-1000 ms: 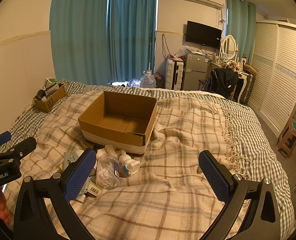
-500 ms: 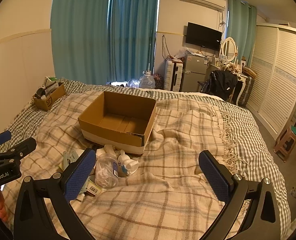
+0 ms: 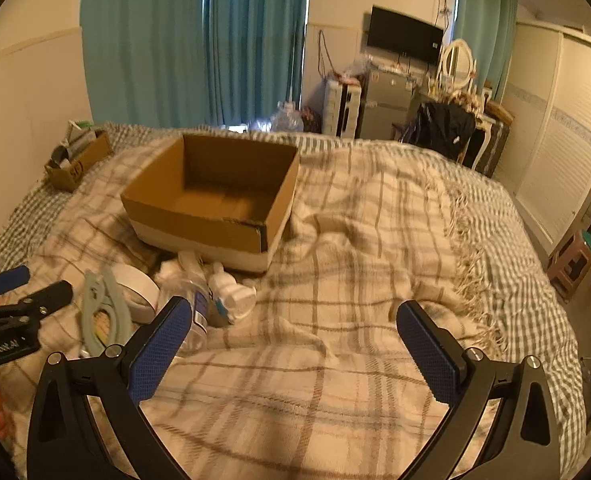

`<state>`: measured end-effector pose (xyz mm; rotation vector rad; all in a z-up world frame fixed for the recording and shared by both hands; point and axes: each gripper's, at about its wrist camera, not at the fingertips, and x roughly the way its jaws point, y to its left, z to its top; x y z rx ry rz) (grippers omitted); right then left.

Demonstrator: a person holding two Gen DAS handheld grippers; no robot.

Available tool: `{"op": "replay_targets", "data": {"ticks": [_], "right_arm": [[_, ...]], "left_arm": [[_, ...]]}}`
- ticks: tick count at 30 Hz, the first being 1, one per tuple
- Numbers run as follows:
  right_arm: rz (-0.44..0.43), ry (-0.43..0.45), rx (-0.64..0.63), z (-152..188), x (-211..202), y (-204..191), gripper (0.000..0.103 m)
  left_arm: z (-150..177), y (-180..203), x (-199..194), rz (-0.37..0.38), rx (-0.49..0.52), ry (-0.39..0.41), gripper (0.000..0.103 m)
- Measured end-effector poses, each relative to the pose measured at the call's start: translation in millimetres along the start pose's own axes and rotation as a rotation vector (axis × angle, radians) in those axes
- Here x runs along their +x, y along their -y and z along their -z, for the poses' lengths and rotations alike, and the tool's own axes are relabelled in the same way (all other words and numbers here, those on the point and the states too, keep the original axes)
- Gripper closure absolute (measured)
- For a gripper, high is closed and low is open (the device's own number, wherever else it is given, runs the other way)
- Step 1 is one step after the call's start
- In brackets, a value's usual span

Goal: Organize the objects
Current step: 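Grasp the pale green plastic clip with the left gripper while the right gripper grasps the medicine box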

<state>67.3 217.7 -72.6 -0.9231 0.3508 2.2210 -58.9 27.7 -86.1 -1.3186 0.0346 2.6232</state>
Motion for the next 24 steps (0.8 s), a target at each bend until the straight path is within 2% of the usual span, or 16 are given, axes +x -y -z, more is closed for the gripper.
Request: {"op": "replay_targets", "data": {"ticks": [4, 6, 8, 10, 11, 12, 16, 20, 24], "right_arm": [[-0.014, -0.054, 0.008, 3.7, 20.9, -0.3, 0.0], [-0.017, -0.081, 0.016, 6.0, 29.3, -0.9, 0.0], [-0.014, -0.095, 0.014, 7.1, 32.6, -2.5, 0.001], [-0.004, -0.1, 0.004, 6.5, 33.1, -5.4, 0.001], [0.003, -0.1, -0.003, 6.2, 32.7, -7.0, 0.001], [0.009, -0.097, -0.013, 5.9, 31.5, -9.3, 0.001], [0.039, -0.08, -0.044, 4.4, 23.4, -18.4, 0.001], [0.048, -0.064, -0.059, 2.3, 10.9, -26.3, 0.001], [0.004, -0.047, -0.071, -1.6, -3.4, -40.7, 0.001]], "left_arm": [[7.1, 12.1, 28.1, 0.051, 0.026, -0.089, 0.015], [11.9, 16.7, 39.2, 0.082, 0.042, -0.123, 0.028], [14.2, 17.5, 40.1, 0.1, 0.041, -0.125, 0.033], [15.1, 17.7, 38.3, 0.11, 0.052, -0.122, 0.05], [15.9, 16.6, 37.1, 0.122, 0.061, -0.127, 0.072], [17.3, 15.7, 36.3, 0.141, 0.069, -0.137, 0.081], [22.7, 12.2, 28.1, 0.201, 0.096, -0.146, 0.085], [21.3, 3.6, 7.3, 0.225, 0.084, -0.102, 0.089], [12.4, -14.0, -17.2, 0.223, 0.086, -0.043, 0.091]]}}
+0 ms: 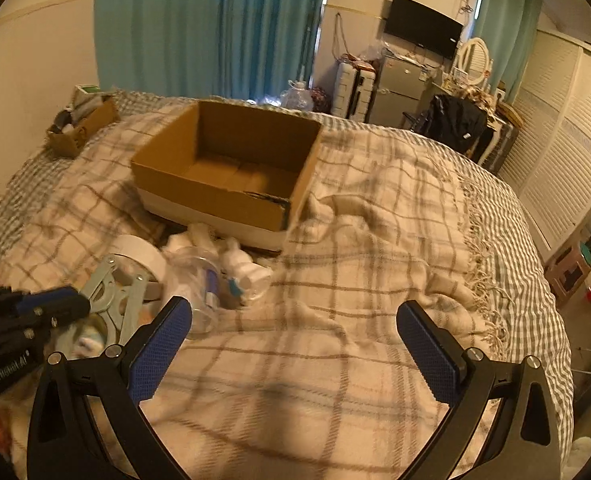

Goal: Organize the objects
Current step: 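Grasp the pale green plastic clip with the left gripper while the right gripper grasps the medicine box, then carry the clip and medicine box over the cardboard box and open both grippers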

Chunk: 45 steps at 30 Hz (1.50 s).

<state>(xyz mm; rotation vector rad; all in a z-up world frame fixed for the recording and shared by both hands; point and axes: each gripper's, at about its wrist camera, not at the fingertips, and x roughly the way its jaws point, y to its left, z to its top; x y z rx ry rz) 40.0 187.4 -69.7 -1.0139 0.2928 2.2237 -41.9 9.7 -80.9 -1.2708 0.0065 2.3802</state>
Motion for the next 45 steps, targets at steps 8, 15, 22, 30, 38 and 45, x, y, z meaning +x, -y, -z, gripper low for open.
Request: {"op": "replay_targets", "data": {"ticks": [8, 15, 22, 30, 38, 45], "right_arm": [[-0.109, -0.005, -0.094, -1.4, -6.7, -50.7, 0.001], [-0.181, -0.123, -0.247, 2.7, 27.7, -103.5, 0.004], [-0.237, -0.202, -0.33, -6.8, 66.5, -144.4, 0.014], [-0.243, -0.32, -0.373, 0.8, 104.3, -168.0, 0.052], [-0.253, -0.251, -0.331, -9.5, 75.8, -156.9, 0.066], [-0.245, -0.109, -0.286, -40.0, 25.3, -129.2, 0.071]], "left_arm": [[-3.5, -45.3, -41.9, -0.078, -0.049, 0.077, 0.091], [4.2, -75.8, -41.3, -0.161, -0.069, 0.061, 0.091], [10.0, -94.2, -32.0, -0.155, -0.083, 0.037, 0.091], [7.4, -108.7, -22.5, -0.144, -0.093, 0.019, 0.091], [2.9, -111.2, -24.8, -0.119, -0.095, 0.027, 0.091], [-6.1, -99.5, -44.8, -0.078, -0.084, 0.067, 0.091]]}}
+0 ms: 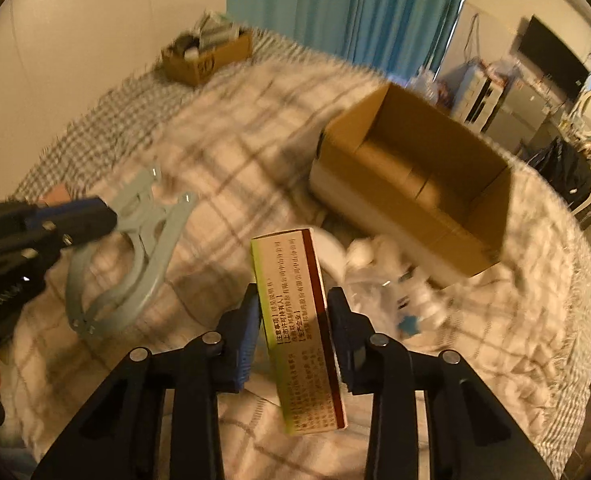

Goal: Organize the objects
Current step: 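Carry the clip and medicine box over the cardboard box and open both grippers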

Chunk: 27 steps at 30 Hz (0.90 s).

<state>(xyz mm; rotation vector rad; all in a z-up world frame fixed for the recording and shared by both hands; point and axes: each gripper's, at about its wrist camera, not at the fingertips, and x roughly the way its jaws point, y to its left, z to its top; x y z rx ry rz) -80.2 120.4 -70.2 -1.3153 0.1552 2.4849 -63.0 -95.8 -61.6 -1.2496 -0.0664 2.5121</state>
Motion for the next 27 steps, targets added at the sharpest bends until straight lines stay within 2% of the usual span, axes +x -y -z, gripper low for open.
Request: {"op": "replay_targets", "data": {"ticks": [7, 13, 16, 19, 22, 27], "right_arm": [[0.064, 0.126, 0.007, -20.7, -62.3, 28.0, 0.071], [0.115, 0.175, 0.05, -48.3, -84.9, 71.1, 0.071], [0.136, 0.183, 0.08, -62.3, -82.5, 95.1, 0.072], [0.111, 0.19, 0.137, -77.7, -72.9, 123.3, 0.072], [0.112, 0.194, 0.191, -95.4, -58.3, 152.8, 0.073], [0.11, 0.17, 0.256, -119.3, -20.0, 195.0, 0.073]], "left_arm": [[-34.5, 27.4, -14.3, 0.04, 0.033, 0.053, 0.091], [-82.0, 66.2, -17.4, 0.067, 0.111, 0.101, 0.091], [-108.0, 85.5, -10.7, 0.075, 0.144, 0.116, 0.091], [-131.8, 103.1, 3.0, 0.082, 0.175, 0.124, 0.091], [-155.4, 114.6, 27.2, 0.108, 0.183, 0.106, 0.091], [-185.8, 132.1, 81.0, 0.095, 0.226, 0.082, 0.091]]}}
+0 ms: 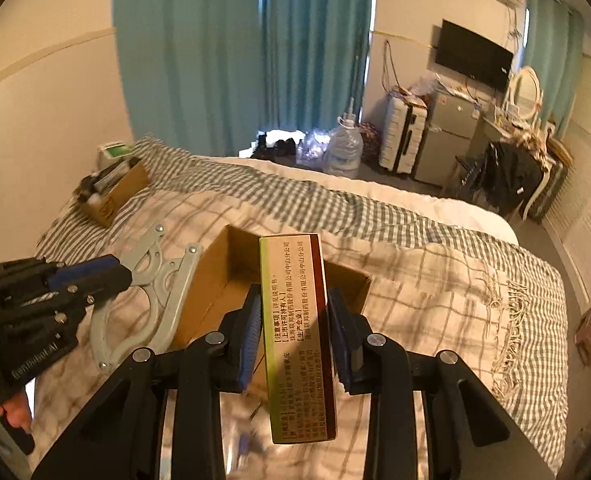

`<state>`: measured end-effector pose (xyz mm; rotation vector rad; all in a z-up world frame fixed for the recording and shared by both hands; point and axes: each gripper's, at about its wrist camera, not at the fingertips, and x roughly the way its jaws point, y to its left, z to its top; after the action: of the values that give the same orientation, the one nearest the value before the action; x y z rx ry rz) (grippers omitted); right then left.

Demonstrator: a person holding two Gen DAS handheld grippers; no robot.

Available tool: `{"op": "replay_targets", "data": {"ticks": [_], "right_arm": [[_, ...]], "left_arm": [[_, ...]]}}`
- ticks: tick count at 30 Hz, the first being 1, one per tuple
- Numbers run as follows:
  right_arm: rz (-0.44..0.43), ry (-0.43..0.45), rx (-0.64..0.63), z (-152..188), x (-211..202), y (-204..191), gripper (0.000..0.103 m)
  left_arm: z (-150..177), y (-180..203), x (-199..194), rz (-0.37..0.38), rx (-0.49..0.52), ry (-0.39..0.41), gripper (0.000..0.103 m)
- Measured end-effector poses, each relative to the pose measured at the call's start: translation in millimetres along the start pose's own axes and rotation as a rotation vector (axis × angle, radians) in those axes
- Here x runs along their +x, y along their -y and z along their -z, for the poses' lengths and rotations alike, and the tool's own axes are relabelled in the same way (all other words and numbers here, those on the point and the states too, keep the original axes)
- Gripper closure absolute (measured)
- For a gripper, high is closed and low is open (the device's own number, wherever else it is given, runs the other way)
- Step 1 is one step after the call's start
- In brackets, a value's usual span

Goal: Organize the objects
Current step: 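Carry the clip and medicine box over the cardboard box and open both grippers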

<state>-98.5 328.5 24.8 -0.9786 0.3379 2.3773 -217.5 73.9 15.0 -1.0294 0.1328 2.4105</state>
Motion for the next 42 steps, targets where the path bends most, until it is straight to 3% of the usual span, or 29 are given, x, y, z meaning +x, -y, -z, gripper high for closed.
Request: {"op": "replay_targets", "data": {"ticks": [9, 15, 16, 17, 18, 19, 21, 25, 27, 31, 33, 36, 38, 42], "right_arm": [[-0.024, -0.114, 0.084, 8.9, 99.8, 25.2, 0.073], [-0.044, -0.128, 0.133, 21.9, 115.1, 26.0, 0.069], [-0.042, -0.12, 0.131, 21.0, 110.6, 25.1, 0.065], [-0.033, -0.11, 0.125, 19.7, 104.5, 24.4, 0.055], [-0.014, -0.097, 0.119, 17.4, 95.8, 24.4, 0.047], [0.0, -0.083, 0.115, 14.5, 87.7, 25.6, 0.047], [0.019, -0.051, 0.117, 8.3, 62.6, 27.6, 0.047], [0.055, 0.003, 0.108, 1.3, 7.6, 28.3, 0.042], [0.074, 0.028, 0.099, 1.5, -23.3, 26.7, 0.035], [0.079, 0.063, 0.077, 12.2, -76.4, 18.5, 0.019], [0.084, 0.079, 0.056, 23.9, -100.3, 10.7, 0.011], [0.106, 0.084, 0.017, 44.7, -124.5, -0.1, 0.007], [0.11, 0.082, 0.003, 61.7, -134.4, -6.4, 0.001], [0.112, 0.074, -0.008, 95.4, -135.5, -12.8, 0.001]], "left_arm": [[4.2, -6.1, 92.5, -0.028, 0.021, -0.074, 0.091], [17.1, -11.9, 111.8, 0.005, 0.013, -0.122, 0.091], [16.8, -11.5, 109.1, 0.016, 0.008, -0.123, 0.089], [16.0, -11.2, 105.6, 0.019, 0.005, -0.123, 0.087], [14.5, -10.4, 100.3, 0.011, 0.007, -0.125, 0.079], [12.4, -9.4, 96.6, -0.001, 0.01, -0.125, 0.071], [10.1, -8.3, 79.5, -0.047, 0.015, -0.108, 0.04], [8.9, -9.0, 37.1, -0.076, 0.01, -0.069, 0.034], [11.9, -11.4, 10.2, -0.079, -0.013, -0.046, 0.024], [23.1, -14.0, -39.8, -0.085, -0.041, -0.008, 0.021], [29.7, -12.8, -62.9, -0.102, -0.042, 0.01, 0.014], [48.0, -13.9, -92.2, -0.114, -0.075, 0.048, 0.0], [61.9, -12.6, -102.2, -0.11, -0.095, 0.046, 0.0], [95.8, -2.5, -107.1, -0.13, -0.107, 0.019, 0.0]]}}
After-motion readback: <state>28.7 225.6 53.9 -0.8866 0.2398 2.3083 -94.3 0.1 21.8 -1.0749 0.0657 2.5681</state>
